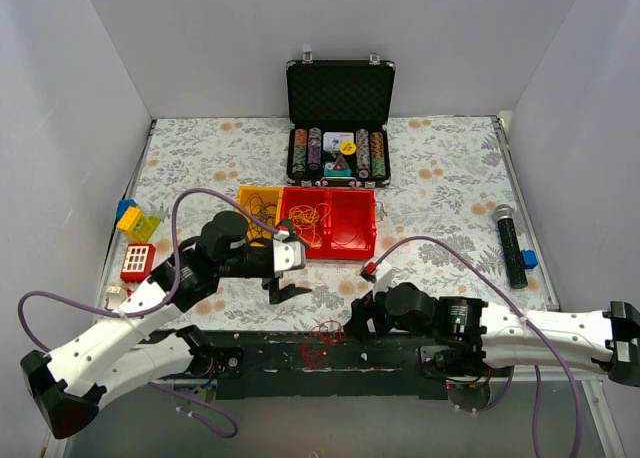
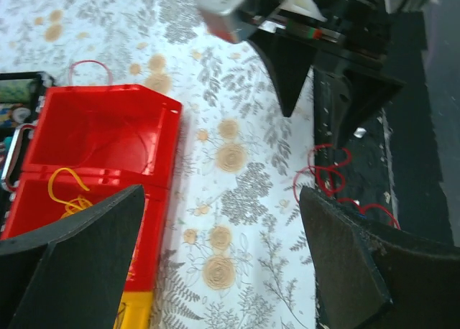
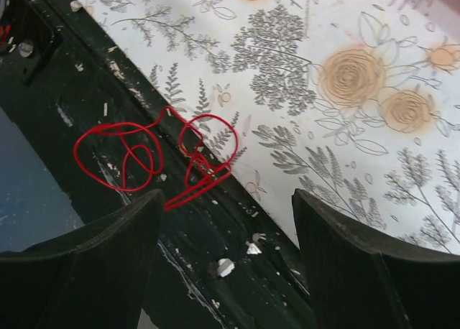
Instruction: Untangle the cables
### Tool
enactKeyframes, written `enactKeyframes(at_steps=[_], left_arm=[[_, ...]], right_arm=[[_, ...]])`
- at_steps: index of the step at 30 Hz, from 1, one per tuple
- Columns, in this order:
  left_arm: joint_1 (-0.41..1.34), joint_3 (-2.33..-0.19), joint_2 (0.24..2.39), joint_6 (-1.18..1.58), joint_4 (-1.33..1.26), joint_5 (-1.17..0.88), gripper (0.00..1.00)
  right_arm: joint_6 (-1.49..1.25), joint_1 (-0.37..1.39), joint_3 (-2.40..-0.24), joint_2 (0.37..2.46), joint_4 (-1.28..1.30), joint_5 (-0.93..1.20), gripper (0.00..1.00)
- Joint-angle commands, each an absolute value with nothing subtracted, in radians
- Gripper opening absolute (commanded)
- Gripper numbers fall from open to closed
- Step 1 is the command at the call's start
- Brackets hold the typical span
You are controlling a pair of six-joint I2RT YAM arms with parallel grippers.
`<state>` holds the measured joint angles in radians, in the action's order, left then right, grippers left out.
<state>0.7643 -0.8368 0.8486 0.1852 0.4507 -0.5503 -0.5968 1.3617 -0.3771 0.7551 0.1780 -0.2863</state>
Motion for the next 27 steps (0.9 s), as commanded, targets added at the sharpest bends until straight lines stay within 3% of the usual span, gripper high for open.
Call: enactKeyframes(at_steps=[1,5,10,13,16,24,27], left_arm=[[0.819,-0.784,0.853,0.075,0.519,-0.572,0.9],[0.819,-0.753,0.85,0.057,0.454,-0.483,0.9],[0.819,-0.787,0.887,0.103,0.39,-0.367,0.92],[0.819,-0.802,0.89,0.126,0.354,-0.321,0.92],[0.819,-0.81,0.884,0.12,0.336,-0.286,0.92],[0.781,-0.897,0.9,0.243,0.218,-0.089,0.92],[0.724,-0.965,0.933,0.409,0.19,-0.014,0.98]], right_arm=[[-0.598,1.367,-0.377,0.81,0.02,-0.189,0.8],[-0.609,1.365,-0.383,0.879,-0.02,-0.15,0.74],[-0.621,1.367,-0.393,0.956,-0.012,-0.129,0.52],[-0.62,1.367,-0.41,0.968,-0.002,-0.136,0.32],[-0.614,1.367,-0.442,0.963,0.064,-0.193,0.02],[-0.471,1.356,-0.681,0.83,0.299,-0.463,0.01],[-0.39,1.322,-0.777,0.802,0.34,-0.56,0.01]])
